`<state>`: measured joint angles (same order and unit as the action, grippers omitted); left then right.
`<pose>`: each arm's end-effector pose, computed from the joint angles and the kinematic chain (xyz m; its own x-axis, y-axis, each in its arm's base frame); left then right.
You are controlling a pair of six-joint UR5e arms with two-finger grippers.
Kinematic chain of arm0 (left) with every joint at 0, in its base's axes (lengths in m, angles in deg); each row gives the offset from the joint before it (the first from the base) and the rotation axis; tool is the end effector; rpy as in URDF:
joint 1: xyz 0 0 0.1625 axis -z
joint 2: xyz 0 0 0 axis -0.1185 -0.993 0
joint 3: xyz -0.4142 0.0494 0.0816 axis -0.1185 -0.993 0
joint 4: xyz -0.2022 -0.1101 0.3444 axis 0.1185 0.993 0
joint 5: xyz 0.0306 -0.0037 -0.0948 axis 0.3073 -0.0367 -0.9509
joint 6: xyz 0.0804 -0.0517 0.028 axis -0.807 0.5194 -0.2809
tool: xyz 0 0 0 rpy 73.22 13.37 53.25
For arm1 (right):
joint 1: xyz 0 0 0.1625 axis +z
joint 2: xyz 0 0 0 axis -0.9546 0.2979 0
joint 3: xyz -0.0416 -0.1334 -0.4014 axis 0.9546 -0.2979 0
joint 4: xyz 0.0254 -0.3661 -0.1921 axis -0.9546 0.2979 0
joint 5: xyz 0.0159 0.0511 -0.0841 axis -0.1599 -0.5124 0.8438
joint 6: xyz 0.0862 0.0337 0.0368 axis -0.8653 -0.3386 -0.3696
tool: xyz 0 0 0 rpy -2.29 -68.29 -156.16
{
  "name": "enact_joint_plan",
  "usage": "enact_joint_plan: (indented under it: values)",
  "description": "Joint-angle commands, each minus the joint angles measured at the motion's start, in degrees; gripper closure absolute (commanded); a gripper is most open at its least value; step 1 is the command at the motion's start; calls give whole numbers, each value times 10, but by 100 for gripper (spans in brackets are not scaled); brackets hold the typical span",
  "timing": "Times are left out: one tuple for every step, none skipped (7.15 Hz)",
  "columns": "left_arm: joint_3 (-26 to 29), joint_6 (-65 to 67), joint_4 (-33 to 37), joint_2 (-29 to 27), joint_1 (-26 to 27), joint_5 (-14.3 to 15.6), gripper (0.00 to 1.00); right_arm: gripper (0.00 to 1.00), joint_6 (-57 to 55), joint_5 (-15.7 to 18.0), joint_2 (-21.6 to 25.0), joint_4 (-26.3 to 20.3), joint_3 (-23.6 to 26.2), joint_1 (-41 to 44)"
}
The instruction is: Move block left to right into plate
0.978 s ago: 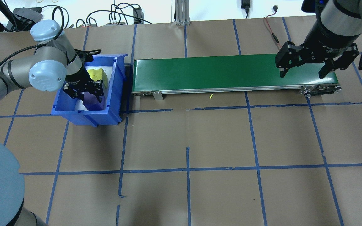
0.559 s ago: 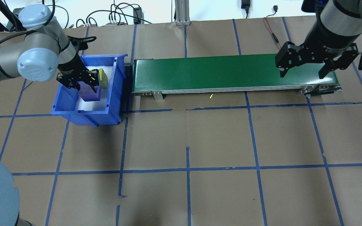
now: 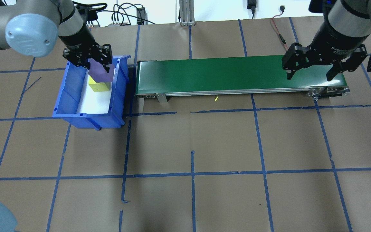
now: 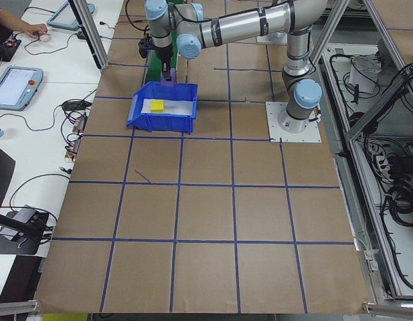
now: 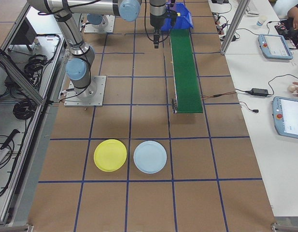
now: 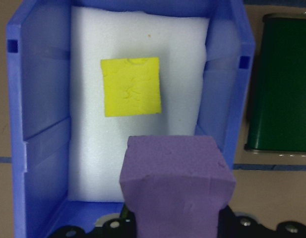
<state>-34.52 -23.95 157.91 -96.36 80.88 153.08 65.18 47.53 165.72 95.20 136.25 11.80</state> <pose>-0.1123 -0.6139 0.3837 -0.9993 -0.0020 0.0368 -0.0016 0.9999 0.0119 0.0866 -0.4698 0.4912 -0.9933 0.1139 0.0177 0.1131 0.9928 -0.0389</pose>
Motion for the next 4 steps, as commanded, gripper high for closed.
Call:
enact_joint_plan:
  values:
    - [8, 46, -55, -21, 79, -6, 81, 0, 0, 0, 0, 0, 0, 0]
    - [3, 43, -86, -49, 106, -1, 78, 0, -1, 0, 0, 0, 0, 0]
    - [3, 52, -134, -78, 112, -6, 77, 0, 0, 0, 0, 0, 0, 0]
    - [2, 52, -163, -104, 112, -6, 76, 0, -1, 0, 0, 0, 0, 1]
